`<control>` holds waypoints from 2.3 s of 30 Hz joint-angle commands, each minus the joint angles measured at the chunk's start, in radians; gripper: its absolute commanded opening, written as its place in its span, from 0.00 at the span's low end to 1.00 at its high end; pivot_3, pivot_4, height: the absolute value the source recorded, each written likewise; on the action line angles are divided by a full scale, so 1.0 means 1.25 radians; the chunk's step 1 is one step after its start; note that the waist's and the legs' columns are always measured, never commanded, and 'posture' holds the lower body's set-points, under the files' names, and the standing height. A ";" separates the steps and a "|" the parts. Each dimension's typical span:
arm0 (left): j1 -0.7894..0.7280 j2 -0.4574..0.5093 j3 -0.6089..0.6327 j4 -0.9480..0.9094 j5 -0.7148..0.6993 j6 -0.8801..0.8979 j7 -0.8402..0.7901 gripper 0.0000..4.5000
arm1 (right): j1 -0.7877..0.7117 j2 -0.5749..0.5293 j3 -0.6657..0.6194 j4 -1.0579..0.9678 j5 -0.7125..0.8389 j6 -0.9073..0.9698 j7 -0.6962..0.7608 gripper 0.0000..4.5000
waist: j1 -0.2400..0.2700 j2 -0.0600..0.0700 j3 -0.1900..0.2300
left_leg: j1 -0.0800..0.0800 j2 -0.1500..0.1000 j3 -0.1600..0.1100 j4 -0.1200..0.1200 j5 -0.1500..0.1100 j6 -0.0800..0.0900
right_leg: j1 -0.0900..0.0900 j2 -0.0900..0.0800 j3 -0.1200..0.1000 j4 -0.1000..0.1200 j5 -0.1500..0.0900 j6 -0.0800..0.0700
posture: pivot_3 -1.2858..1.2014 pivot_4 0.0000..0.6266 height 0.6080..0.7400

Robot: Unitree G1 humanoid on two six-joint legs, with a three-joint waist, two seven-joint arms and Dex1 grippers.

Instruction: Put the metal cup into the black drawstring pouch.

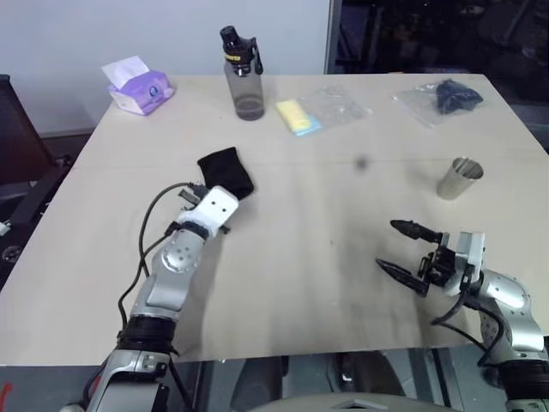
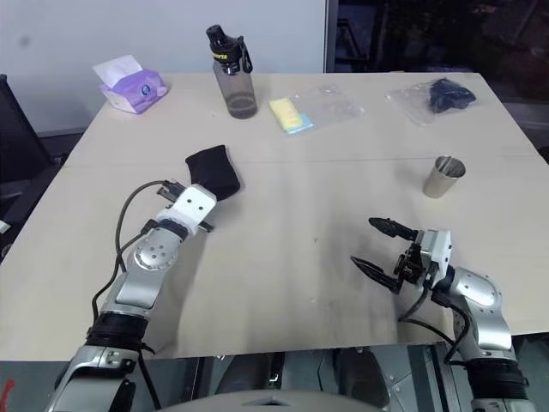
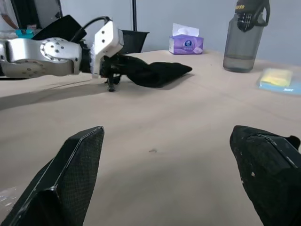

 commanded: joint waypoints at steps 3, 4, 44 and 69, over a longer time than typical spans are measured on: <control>-0.028 -0.004 -0.006 -0.025 -0.006 -0.002 -0.009 0.04 | -0.054 -0.006 -0.044 -0.010 -0.101 -0.018 -0.168 1.00 | 0.003 0.000 0.000 | 0.000 -0.001 0.000 0.000 0.000 0.000 | 0.000 -0.001 0.000 0.000 0.000 0.000 | 0.52 0.24 1.00; -0.035 -0.008 -0.002 -0.028 -0.014 0.008 -0.013 0.04 | -0.064 -0.012 -0.043 -0.020 -0.125 -0.012 -0.194 1.00 | 0.004 0.000 0.000 | -0.001 -0.001 0.000 0.000 0.000 0.000 | 0.000 -0.001 0.000 0.000 0.000 0.000 | 0.52 0.24 1.00; -0.299 -0.185 0.203 -0.321 -0.453 0.799 -0.024 0.00 | -0.452 -0.332 0.050 0.296 -0.334 0.450 -0.180 0.64 | -0.007 -0.001 0.001 | -0.004 -0.001 -0.002 0.001 0.000 0.000 | -0.001 0.000 -0.001 -0.002 0.000 0.000 | 0.52 0.24 1.00; -0.367 -0.284 0.264 -0.271 -0.668 0.945 0.000 0.00 | -0.402 0.014 0.204 -0.280 -0.187 0.373 -0.265 0.01 | -0.001 -0.001 0.002 | -0.004 -0.002 -0.006 0.001 0.001 -0.001 | -0.001 -0.001 -0.004 0.000 0.000 0.000 | 0.52 0.24 1.00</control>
